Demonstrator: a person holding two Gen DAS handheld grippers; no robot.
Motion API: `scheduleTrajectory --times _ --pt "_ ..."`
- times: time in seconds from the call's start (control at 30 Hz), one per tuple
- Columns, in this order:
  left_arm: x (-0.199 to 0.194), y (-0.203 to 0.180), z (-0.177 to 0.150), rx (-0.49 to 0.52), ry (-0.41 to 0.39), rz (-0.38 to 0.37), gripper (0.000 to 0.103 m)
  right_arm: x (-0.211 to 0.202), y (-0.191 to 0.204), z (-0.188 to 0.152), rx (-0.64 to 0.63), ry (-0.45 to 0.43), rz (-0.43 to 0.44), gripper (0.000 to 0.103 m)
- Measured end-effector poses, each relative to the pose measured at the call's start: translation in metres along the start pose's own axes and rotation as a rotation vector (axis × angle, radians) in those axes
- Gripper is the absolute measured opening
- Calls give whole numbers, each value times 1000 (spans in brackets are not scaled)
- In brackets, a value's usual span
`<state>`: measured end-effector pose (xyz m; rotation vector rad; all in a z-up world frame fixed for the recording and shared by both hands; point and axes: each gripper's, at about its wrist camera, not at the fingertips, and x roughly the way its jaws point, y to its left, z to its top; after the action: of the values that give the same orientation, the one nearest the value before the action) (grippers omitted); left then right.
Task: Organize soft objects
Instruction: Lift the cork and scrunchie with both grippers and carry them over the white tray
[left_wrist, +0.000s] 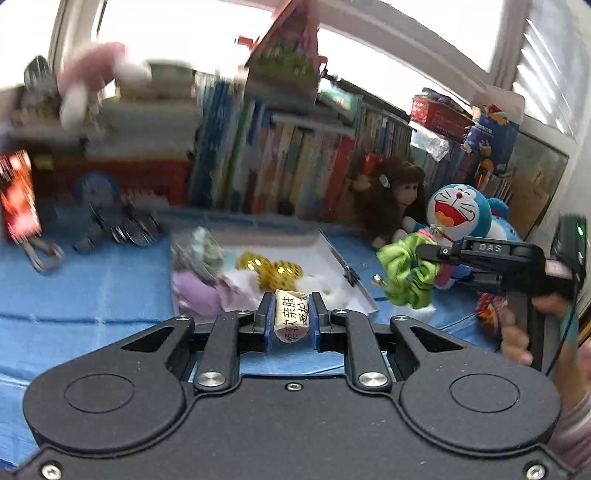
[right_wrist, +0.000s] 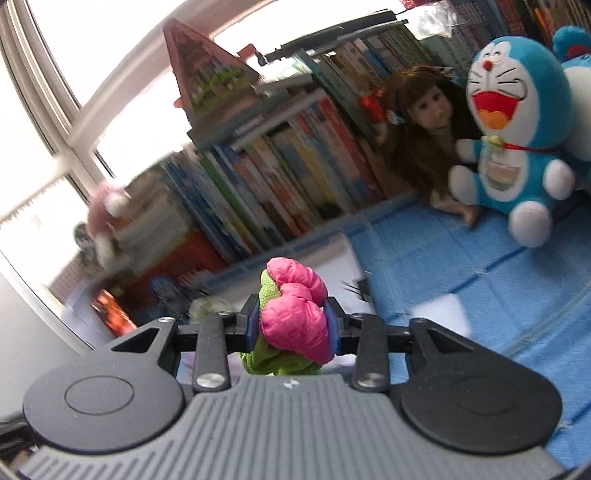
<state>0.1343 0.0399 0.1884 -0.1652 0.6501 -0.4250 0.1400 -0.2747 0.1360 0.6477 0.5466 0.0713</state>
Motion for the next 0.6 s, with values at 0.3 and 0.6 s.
scheduleTrajectory --times 0.3,0.6 --pt "83 23 24 -119 171 25 17 43 36 0 -115 73 35 41" --pt "141 47 30 -112 254 178 18 99 59 -18 -212 207 32 42"
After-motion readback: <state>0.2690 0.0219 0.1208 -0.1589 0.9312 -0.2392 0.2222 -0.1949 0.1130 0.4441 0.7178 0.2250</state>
